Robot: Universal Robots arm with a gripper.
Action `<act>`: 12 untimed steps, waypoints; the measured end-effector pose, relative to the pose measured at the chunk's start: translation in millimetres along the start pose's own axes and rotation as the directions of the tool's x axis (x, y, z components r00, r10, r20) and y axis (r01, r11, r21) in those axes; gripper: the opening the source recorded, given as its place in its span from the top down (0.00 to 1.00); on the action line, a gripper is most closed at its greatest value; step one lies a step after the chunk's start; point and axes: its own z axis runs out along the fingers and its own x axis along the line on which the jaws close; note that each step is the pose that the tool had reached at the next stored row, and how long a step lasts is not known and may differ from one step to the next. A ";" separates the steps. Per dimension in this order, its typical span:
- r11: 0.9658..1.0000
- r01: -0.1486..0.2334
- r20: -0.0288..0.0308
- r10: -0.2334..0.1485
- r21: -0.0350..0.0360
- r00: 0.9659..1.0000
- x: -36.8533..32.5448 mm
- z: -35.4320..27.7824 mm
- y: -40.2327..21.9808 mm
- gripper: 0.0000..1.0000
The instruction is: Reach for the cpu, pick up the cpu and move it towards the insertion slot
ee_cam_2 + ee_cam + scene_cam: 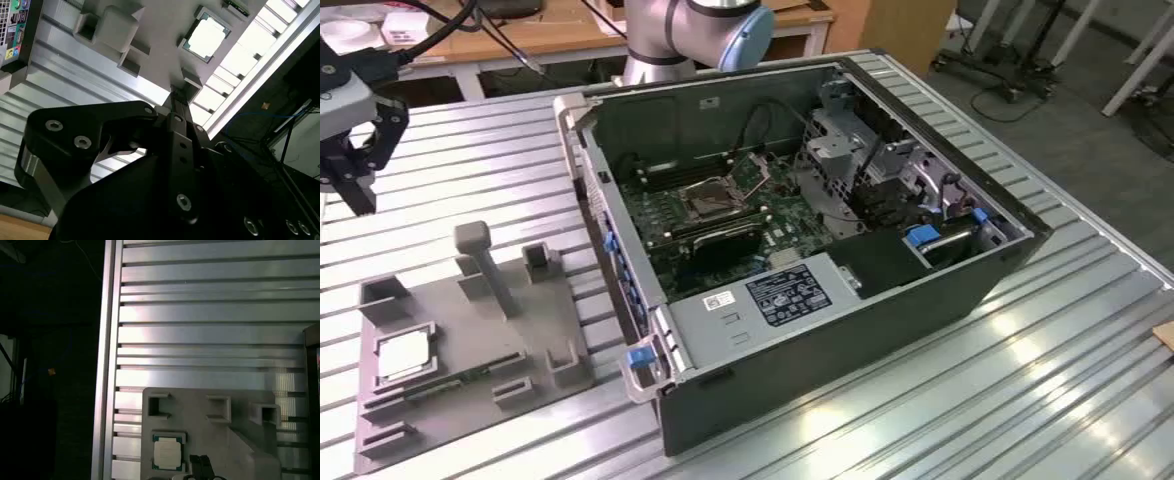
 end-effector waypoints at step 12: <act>1.000 0.000 0.000 0.000 0.000 1.000 0.0 2.9 -0.1 0.89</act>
